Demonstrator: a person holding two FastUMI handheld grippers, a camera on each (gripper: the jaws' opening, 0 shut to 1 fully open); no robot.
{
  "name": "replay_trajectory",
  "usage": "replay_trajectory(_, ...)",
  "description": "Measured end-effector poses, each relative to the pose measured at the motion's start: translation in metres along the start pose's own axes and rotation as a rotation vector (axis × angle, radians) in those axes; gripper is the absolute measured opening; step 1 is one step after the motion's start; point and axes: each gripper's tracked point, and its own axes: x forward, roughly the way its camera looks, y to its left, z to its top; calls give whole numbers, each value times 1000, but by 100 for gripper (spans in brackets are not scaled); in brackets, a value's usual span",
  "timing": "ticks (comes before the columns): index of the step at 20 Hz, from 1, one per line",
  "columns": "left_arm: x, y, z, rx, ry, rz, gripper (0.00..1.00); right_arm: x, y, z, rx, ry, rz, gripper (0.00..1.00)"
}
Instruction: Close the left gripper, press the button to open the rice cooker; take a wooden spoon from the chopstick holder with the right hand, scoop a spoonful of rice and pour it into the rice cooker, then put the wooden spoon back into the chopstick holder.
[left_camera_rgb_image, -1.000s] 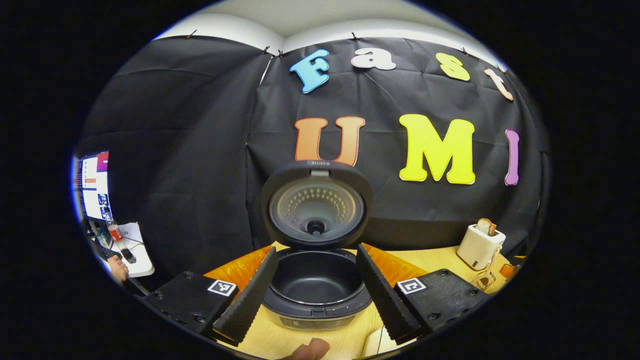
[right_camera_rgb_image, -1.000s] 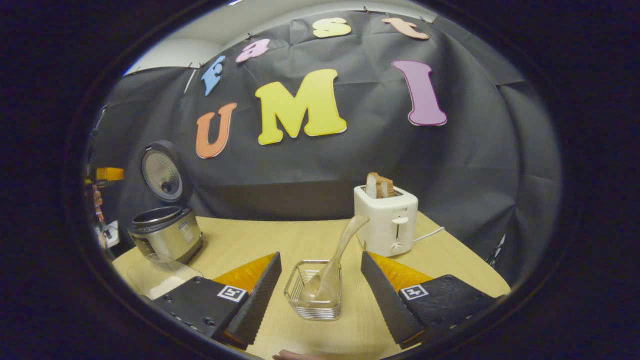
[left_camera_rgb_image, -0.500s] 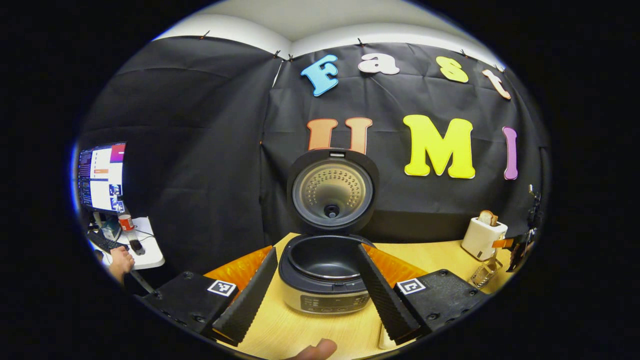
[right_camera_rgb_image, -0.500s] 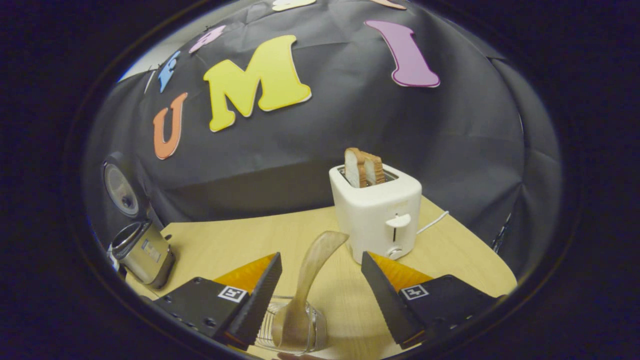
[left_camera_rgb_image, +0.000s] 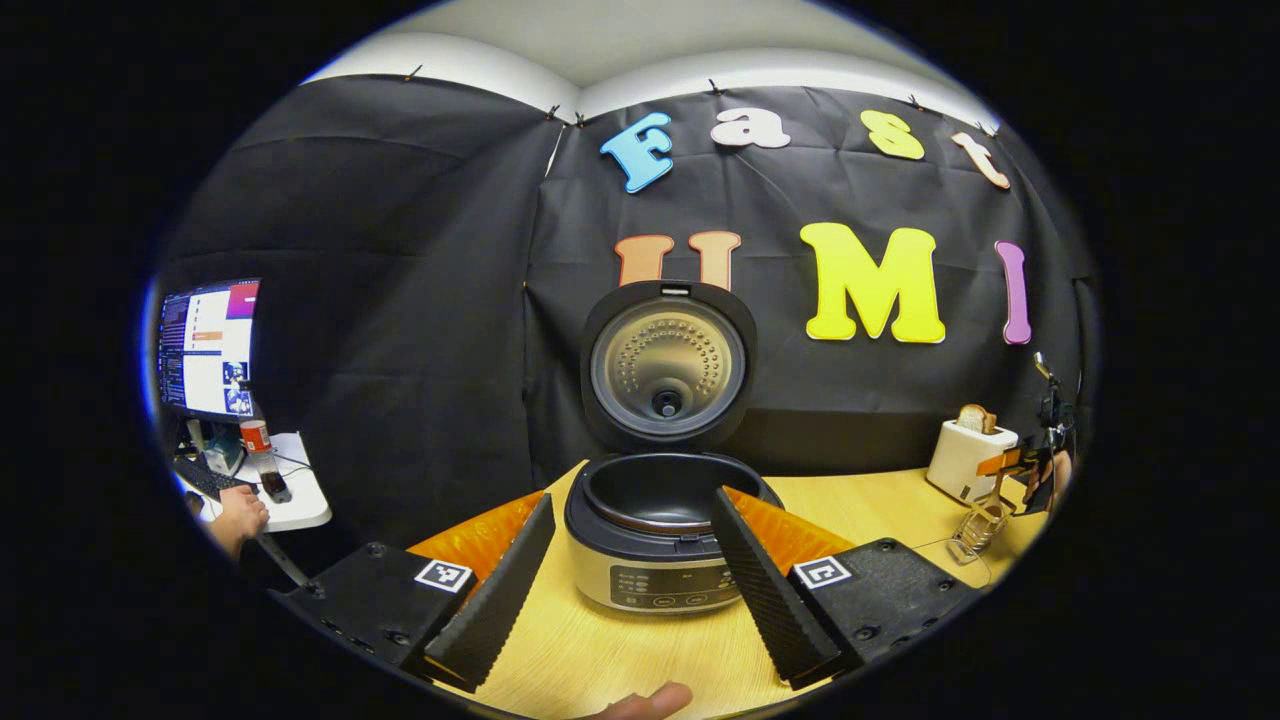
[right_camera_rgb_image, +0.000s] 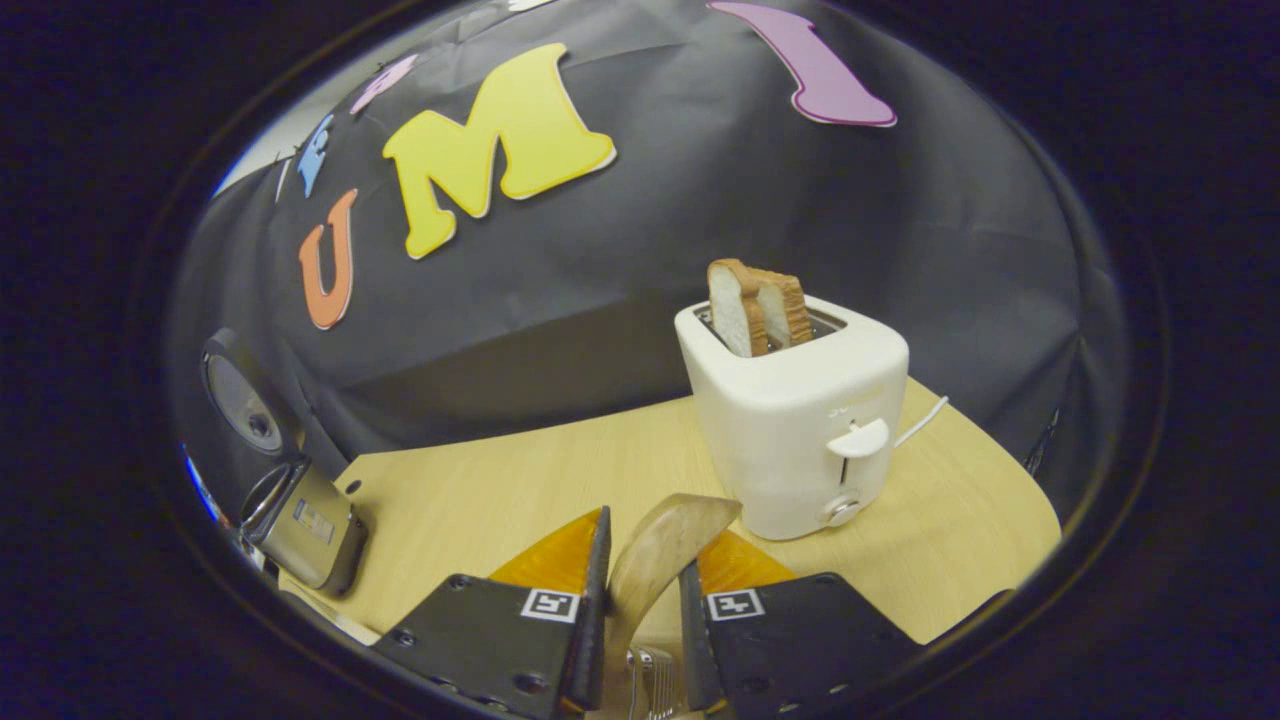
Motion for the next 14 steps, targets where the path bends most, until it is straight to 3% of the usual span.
replay_trajectory(2, -3, -5, -2, 3, 0, -10, 100, -16, 11, 3, 39, -15, 35, 28)
replay_trajectory(5, -8, -4, -3, 34, -20, -3, 100, -43, 26, 10, -5, -67, 33, 21)
replay_trajectory(14, -35, -12, -21, 26, -29, -63, 100, -129, 80, 47, -155, -232, -46, 19)
